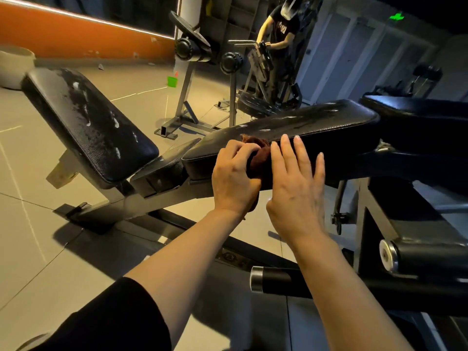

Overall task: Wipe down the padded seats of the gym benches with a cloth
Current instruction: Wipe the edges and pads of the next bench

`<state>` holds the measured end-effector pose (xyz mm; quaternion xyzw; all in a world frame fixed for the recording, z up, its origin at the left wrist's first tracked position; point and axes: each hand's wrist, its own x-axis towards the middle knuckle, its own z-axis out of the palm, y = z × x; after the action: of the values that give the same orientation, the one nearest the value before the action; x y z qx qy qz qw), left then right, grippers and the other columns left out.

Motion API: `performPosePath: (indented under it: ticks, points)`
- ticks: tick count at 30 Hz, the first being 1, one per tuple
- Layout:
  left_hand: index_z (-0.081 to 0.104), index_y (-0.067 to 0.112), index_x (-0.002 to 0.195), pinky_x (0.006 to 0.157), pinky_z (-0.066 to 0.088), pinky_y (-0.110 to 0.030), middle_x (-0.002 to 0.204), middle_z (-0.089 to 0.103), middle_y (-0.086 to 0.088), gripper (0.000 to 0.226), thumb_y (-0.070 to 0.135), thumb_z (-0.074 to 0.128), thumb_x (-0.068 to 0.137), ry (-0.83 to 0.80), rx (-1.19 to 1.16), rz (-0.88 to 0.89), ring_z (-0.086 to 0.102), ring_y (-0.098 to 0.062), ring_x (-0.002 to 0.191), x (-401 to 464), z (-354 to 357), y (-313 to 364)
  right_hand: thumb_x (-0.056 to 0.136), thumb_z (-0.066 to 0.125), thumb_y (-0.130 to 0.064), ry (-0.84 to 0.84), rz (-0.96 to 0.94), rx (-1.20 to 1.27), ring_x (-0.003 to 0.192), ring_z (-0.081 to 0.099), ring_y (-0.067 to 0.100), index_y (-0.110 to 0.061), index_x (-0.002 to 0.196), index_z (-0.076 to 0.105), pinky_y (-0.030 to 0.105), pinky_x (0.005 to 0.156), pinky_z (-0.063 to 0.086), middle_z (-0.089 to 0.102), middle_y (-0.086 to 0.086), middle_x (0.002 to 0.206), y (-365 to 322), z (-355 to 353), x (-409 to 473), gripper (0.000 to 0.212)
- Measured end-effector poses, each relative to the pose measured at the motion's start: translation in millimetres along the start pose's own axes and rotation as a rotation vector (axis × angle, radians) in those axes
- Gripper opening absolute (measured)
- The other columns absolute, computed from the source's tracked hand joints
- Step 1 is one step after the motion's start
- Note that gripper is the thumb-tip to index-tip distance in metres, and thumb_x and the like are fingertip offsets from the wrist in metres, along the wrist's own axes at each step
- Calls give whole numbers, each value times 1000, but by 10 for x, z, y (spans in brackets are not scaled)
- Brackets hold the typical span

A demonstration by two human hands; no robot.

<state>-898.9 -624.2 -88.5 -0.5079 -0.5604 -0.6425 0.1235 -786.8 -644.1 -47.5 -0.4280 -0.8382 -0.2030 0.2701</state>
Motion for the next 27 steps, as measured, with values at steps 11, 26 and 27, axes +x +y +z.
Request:
performPosePath:
  ticks: [11,26,27]
  points:
    - [65,9,109,71,40,-25,106,61,-13,46,-1,74,65,-27,154,-146,56,-30,90,-199,-325,-517,87,55,-10,-228,-71,-157,149,-16,23,-20,154,13,57,114,-14,-3,6,163,-319,120,130,80]
    - [58,14,120,84,36,-23,123,54,-8,40,14,72,82,81,251,-445,50,-24,110,-119,-621,-815,87,56,-8,-227,-40,-119,149,-11,24,-19,154,16,55,114,-13,3,7,163,-565,272,180,79]
    - [58,14,118,84,39,-24,121,53,-8,40,15,73,81,77,238,-439,50,-24,108,-116,-595,-777,87,56,-8,-223,-42,-115,149,-11,25,-19,154,16,55,114,-12,3,8,163,-564,270,175,79]
